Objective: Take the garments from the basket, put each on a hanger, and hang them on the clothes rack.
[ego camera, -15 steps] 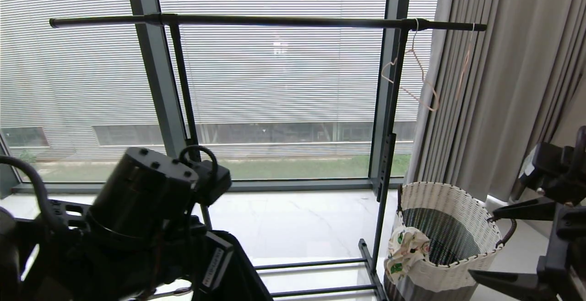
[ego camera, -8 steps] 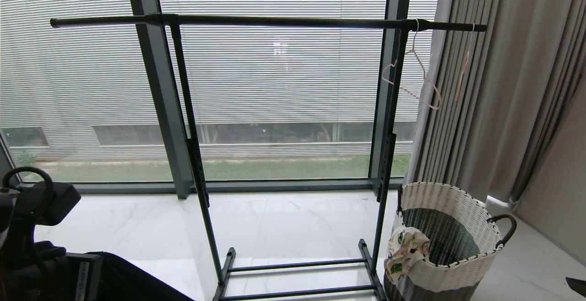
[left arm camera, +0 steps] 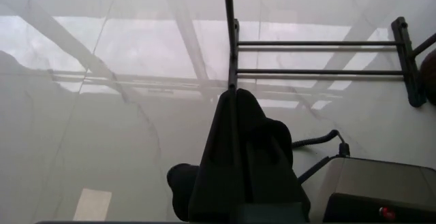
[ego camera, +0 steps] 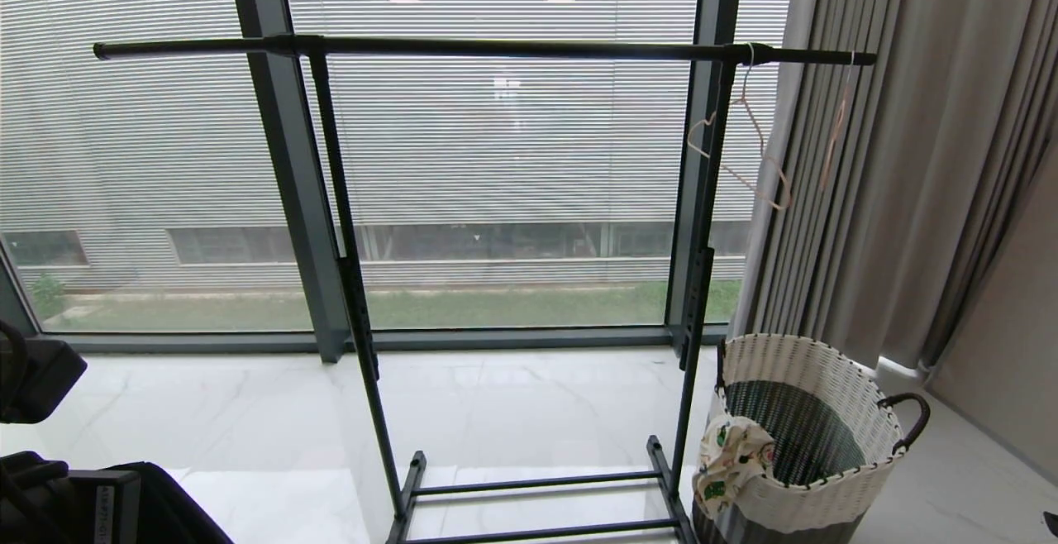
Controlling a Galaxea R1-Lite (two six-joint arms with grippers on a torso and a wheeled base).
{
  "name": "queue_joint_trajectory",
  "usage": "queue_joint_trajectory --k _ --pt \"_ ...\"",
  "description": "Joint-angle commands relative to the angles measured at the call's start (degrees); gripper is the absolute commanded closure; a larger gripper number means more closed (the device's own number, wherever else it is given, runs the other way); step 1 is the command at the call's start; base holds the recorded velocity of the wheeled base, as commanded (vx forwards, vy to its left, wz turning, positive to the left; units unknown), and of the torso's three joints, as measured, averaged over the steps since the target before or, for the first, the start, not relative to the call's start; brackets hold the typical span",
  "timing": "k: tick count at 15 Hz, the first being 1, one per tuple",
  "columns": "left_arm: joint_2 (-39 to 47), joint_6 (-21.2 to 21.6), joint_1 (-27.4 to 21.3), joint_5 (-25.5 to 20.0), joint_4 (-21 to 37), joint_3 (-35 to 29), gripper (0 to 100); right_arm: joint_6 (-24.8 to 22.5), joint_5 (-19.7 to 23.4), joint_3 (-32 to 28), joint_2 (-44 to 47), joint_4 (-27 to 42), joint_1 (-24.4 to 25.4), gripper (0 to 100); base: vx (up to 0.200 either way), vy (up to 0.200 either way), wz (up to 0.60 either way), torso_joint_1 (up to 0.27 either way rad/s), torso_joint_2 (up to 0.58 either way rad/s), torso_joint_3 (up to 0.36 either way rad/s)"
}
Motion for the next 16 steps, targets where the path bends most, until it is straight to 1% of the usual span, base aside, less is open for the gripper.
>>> queue_joint_trajectory --k 1,8,10,11,13,16 --pt "-0.5 0.6 0.0 0.0 0.0 0.0 100 0.0 0.2 0.0 0.4 -0.3 0.0 0 0.000 0.000 0.00 0.129 -0.39 -0.251" --pt "-0.7 1.3 0.0 0.1 -0.1 0.0 100 0.0 0.2 0.9 0.9 -0.6 0.0 0 0.000 0.000 0.00 0.172 -0.44 -0.279" --pt "-0.7 1.3 0.0 0.0 -0.1 0.0 100 0.0 0.2 1.0 1.5 -1.8 0.0 0 0.000 0.000 0.00 0.190 -0.47 -0.276" --pt "-0.8 1.5 0.0 0.1 -0.1 0.0 100 0.0 0.2 1.0 2.6 -3.7 0.0 0 0.000 0.000 0.00 0.203 -0.48 -0.266" --pt "-0.8 3.0 0.0 0.0 -0.1 0.0 100 0.0 0.2 1.0 3.8 -5.8 0.0 0 0.000 0.000 0.00 0.210 -0.49 -0.283" --pt "-0.8 3.2 0.0 0.1 -0.1 0.0 100 0.0 0.2 1.0 4.6 -6.8 0.0 0 0.000 0.000 0.00 0.217 -0.49 -0.282"
